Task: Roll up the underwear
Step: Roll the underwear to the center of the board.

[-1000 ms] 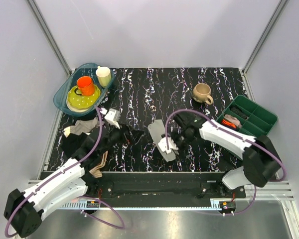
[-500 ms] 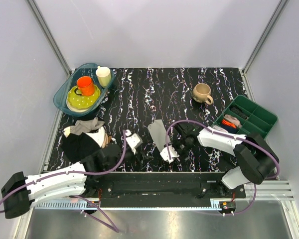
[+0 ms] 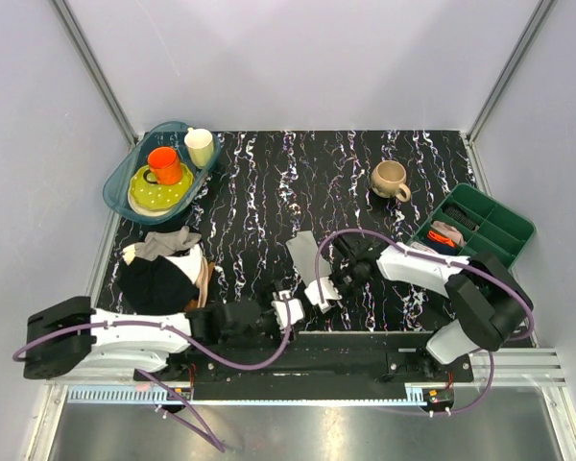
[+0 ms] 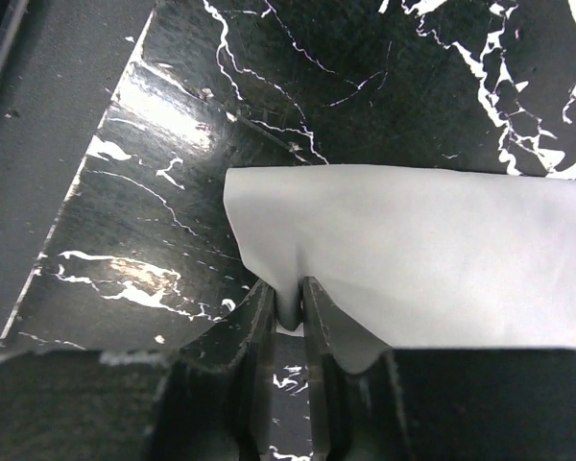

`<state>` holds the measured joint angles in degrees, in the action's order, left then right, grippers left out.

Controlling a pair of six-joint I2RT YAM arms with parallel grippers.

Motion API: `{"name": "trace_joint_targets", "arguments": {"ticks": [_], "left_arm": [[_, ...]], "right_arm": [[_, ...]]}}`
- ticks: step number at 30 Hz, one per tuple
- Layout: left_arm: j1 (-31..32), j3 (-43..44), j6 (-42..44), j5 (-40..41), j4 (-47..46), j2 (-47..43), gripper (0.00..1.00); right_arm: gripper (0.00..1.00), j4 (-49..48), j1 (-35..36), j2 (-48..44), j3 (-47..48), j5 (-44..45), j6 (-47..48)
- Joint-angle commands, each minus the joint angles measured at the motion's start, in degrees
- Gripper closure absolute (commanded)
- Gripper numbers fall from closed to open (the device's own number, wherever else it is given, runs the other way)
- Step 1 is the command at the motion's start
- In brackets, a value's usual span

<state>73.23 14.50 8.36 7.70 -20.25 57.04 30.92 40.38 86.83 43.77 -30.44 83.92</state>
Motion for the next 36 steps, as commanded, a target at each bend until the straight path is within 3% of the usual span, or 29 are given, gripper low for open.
{"name": "trace_joint_targets", "arguments": {"ticks": [1, 6, 15, 23, 36], "left_arm": [[2.3, 3.1, 5.9, 3.5, -9.6, 6.0, 0.13], [2.9, 2.4, 5.6, 4.2, -19.4, 13.0, 0.14], [3.4, 5.5, 8.0, 4.7, -25.2, 22.1, 0.16], [3.2, 10.0, 10.9, 7.6, -25.7, 29.2, 0.18], [2.4, 15.7, 10.7, 9.8, -24.3, 39.5, 0.33]], "right_arm": [[0.78, 6.9, -0.2, 2.1, 4.3, -0.6, -4.8], [0.82, 15.0, -2.2, 6.8, 11.9, -3.8, -8.8], [0.84, 26.8, -5.2, 17.1, 22.8, -7.4, -11.0], [0.84, 32.4, -6.0, 22.4, 29.8, -9.9, -13.1], [0.84, 34.6, -6.9, 26.9, 33.4, -10.3, -14.8]]}}
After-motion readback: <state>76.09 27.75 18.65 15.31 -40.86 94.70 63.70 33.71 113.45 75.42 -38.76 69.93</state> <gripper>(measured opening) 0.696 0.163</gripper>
